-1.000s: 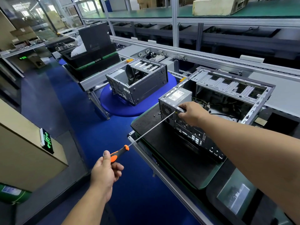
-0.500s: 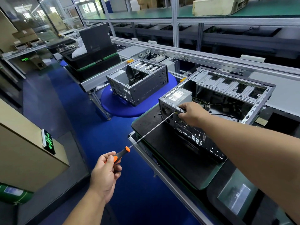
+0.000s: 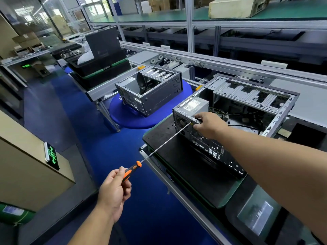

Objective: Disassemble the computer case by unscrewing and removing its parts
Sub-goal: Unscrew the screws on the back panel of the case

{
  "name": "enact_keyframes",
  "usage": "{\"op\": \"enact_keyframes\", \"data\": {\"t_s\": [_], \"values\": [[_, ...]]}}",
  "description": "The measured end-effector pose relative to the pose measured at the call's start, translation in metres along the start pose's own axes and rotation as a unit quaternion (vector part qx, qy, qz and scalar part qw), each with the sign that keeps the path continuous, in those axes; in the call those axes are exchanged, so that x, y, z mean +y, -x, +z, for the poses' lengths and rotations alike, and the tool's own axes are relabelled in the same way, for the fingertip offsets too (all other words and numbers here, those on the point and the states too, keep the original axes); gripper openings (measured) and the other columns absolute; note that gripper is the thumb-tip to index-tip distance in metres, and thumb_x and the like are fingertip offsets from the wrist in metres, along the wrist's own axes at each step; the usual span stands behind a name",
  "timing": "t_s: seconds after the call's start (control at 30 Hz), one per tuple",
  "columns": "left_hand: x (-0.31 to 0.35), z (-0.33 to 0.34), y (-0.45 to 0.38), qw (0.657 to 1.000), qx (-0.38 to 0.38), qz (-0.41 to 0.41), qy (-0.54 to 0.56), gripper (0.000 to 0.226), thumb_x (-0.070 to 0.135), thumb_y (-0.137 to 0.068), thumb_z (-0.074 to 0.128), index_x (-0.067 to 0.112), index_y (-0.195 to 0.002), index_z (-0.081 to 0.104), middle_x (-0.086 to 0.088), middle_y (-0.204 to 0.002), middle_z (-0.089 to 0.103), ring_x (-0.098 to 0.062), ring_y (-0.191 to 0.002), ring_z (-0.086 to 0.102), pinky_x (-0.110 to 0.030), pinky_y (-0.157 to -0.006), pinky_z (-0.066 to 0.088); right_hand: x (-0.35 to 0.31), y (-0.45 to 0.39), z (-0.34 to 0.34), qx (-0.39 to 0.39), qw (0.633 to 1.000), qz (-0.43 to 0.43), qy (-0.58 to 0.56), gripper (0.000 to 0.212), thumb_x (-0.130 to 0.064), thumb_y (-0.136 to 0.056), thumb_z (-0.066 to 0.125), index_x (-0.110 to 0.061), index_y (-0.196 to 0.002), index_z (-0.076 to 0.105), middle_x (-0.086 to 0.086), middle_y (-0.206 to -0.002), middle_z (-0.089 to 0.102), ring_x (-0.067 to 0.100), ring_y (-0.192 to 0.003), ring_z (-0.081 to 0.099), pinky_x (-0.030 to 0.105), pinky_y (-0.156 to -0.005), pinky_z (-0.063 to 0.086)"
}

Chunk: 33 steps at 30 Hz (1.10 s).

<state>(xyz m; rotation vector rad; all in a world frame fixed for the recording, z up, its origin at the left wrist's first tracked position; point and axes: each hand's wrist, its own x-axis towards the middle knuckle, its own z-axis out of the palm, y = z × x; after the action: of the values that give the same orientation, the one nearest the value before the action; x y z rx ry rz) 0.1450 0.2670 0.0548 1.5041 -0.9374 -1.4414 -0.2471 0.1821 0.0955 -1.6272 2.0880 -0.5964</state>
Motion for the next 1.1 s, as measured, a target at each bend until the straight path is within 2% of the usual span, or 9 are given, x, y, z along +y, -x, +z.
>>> {"op": "enact_keyframes", "data": {"t_s": [0.1, 0.17, 0.23, 0.33, 0.37, 0.43, 0.67, 0.97, 1.1], "values": [[0.000, 0.000, -0.001, 1.000, -0.002, -0.001, 0.007, 0.034, 0.047, -0.106, 0.056, 0.014, -0.109, 0.066, -0.003, -0.066, 0.055, -0.013, -0.053, 0.047, -0.026, -0.048, 0.038, -0.009, 0.026, 0.004, 0.165, 0.984, -0.069, -0.013, 0.041, -0.036, -0.087, 0.060, -0.029, -0.127, 0.065, -0.005, -0.120, 0.068, 0.019, -0.113, 0.058, 0.033, -0.097, 0.045], [0.000, 0.000, -0.003, 1.000, -0.004, 0.003, 0.010, 0.034, 0.047, -0.106, 0.057, 0.015, -0.107, 0.067, -0.004, -0.066, 0.055, -0.013, -0.052, 0.047, -0.026, -0.047, 0.038, -0.015, 0.053, 0.022, 0.236, 0.960, -0.101, -0.113, 0.022, -0.031, -0.083, 0.060, -0.030, -0.103, 0.067, -0.014, -0.096, 0.065, 0.008, -0.092, 0.056, 0.021, -0.081, 0.041], [-0.001, -0.001, -0.004, 1.000, -0.004, 0.001, 0.012, 0.033, 0.047, -0.106, 0.057, 0.015, -0.105, 0.068, -0.004, -0.066, 0.054, -0.013, -0.052, 0.046, -0.026, -0.047, 0.037, -0.025, 0.074, 0.050, 0.203, 0.936, -0.001, -0.287, 0.008, -0.024, -0.081, 0.061, -0.027, -0.087, 0.065, -0.010, -0.078, 0.067, 0.007, -0.068, 0.057, 0.020, -0.063, 0.044], [-0.001, -0.003, -0.006, 1.000, -0.009, 0.000, 0.015, 0.032, 0.046, -0.106, 0.058, 0.016, -0.104, 0.066, -0.003, -0.066, 0.053, -0.013, -0.052, 0.043, -0.027, -0.046, 0.035, -0.041, 0.067, 0.067, 0.063, 0.745, 0.286, -0.599, 0.007, -0.019, -0.093, 0.059, -0.019, -0.088, 0.064, 0.005, -0.077, 0.069, 0.014, -0.054, 0.051, 0.024, -0.050, 0.041], [0.000, -0.003, -0.006, 1.000, -0.009, 0.000, 0.016, 0.030, 0.046, -0.106, 0.058, 0.016, -0.103, 0.066, -0.003, -0.065, 0.052, -0.013, -0.051, 0.043, -0.026, -0.045, 0.034, -0.045, 0.058, 0.065, 0.032, 0.687, 0.326, -0.649, 0.009, -0.020, -0.097, 0.055, -0.017, -0.095, 0.063, 0.008, -0.081, 0.069, 0.016, -0.056, 0.052, 0.025, -0.050, 0.043], [0.000, -0.003, -0.007, 1.000, -0.006, 0.006, 0.017, 0.029, 0.045, -0.106, 0.058, 0.017, -0.102, 0.067, -0.003, -0.064, 0.052, -0.013, -0.050, 0.042, -0.026, -0.044, 0.033, -0.049, 0.039, 0.058, 0.012, 0.635, 0.330, -0.698, 0.014, -0.023, -0.103, 0.046, -0.016, -0.108, 0.058, 0.011, -0.092, 0.071, 0.020, -0.066, 0.057, 0.029, -0.059, 0.050], [0.002, 0.002, -0.006, 1.000, 0.012, 0.001, 0.009, 0.031, 0.044, -0.106, 0.058, 0.014, -0.107, 0.065, -0.002, -0.063, 0.052, -0.012, -0.049, 0.041, -0.026, -0.043, 0.031, -0.070, 0.011, 0.042, -0.032, 0.586, 0.325, -0.742, 0.029, -0.021, -0.106, 0.036, -0.018, -0.120, 0.061, 0.003, -0.106, 0.075, 0.020, -0.093, 0.066, 0.029, -0.072, 0.046], [0.011, 0.005, 0.002, 1.000, 0.025, 0.007, -0.008, 0.033, 0.044, -0.107, 0.056, 0.012, -0.108, 0.065, -0.001, -0.063, 0.050, -0.010, -0.049, 0.041, -0.025, -0.043, 0.031, -0.078, 0.005, 0.047, 0.000, 0.492, 0.362, -0.792, 0.015, -0.019, -0.098, 0.055, -0.022, -0.092, 0.068, -0.009, -0.075, 0.074, 0.009, -0.067, 0.068, 0.025, -0.069, 0.042], [0.009, -0.003, 0.005, 1.000, 0.025, -0.008, 0.013, 0.031, 0.041, -0.108, 0.056, 0.012, -0.106, 0.066, -0.002, -0.063, 0.050, -0.011, -0.049, 0.040, -0.024, -0.043, 0.029, -0.080, 0.005, 0.055, 0.026, 0.497, 0.349, -0.794, 0.014, -0.021, -0.096, 0.058, -0.019, -0.087, 0.068, -0.009, -0.063, 0.072, 0.007, -0.064, 0.069, 0.023, -0.068, 0.045]]}}
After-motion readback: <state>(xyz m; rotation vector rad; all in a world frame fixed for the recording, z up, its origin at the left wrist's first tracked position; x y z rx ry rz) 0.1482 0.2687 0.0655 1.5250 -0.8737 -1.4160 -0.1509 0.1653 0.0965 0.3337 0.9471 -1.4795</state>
